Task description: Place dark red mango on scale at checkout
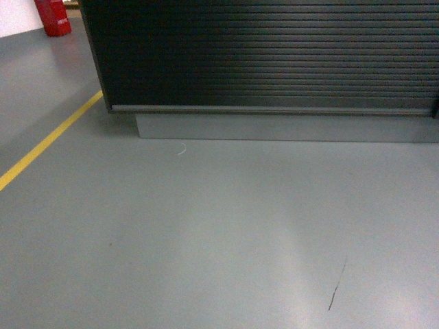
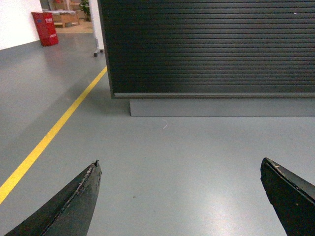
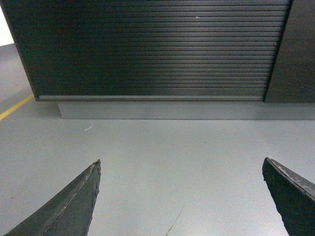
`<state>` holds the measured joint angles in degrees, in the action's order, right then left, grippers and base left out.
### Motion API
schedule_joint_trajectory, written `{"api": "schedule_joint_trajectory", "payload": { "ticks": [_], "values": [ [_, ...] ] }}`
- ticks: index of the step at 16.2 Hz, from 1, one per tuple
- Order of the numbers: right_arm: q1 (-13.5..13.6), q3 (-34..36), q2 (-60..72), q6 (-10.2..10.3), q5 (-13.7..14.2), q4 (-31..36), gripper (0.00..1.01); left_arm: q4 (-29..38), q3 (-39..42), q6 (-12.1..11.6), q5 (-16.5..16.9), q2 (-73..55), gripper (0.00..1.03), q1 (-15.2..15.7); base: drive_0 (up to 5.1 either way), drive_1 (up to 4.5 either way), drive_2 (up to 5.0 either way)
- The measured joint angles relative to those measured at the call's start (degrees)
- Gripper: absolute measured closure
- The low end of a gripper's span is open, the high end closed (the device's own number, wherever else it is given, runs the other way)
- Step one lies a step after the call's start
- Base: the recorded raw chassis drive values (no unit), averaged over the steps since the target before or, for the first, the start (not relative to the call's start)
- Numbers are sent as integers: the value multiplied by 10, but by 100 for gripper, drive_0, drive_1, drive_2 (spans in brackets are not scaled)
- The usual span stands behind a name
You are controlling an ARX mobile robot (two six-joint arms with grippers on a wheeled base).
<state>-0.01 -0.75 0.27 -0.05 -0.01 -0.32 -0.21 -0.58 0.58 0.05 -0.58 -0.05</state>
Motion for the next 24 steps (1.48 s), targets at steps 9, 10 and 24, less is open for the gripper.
{"api": "schedule_joint_trajectory", "payload": {
  "ticks": [9, 10, 24],
  "values": [
    [0, 0, 0, 0, 0, 3, 3, -1, 0, 0, -1, 0, 5, 0, -4, 421, -430],
    [0, 0, 0, 0, 0, 1, 3, 2, 0, 0, 0, 0, 5, 0, -5, 421, -430],
    [0, 0, 0, 0, 0, 2, 3, 0, 0, 0, -1, 0, 5, 0, 8, 433, -418]
  ]
}}
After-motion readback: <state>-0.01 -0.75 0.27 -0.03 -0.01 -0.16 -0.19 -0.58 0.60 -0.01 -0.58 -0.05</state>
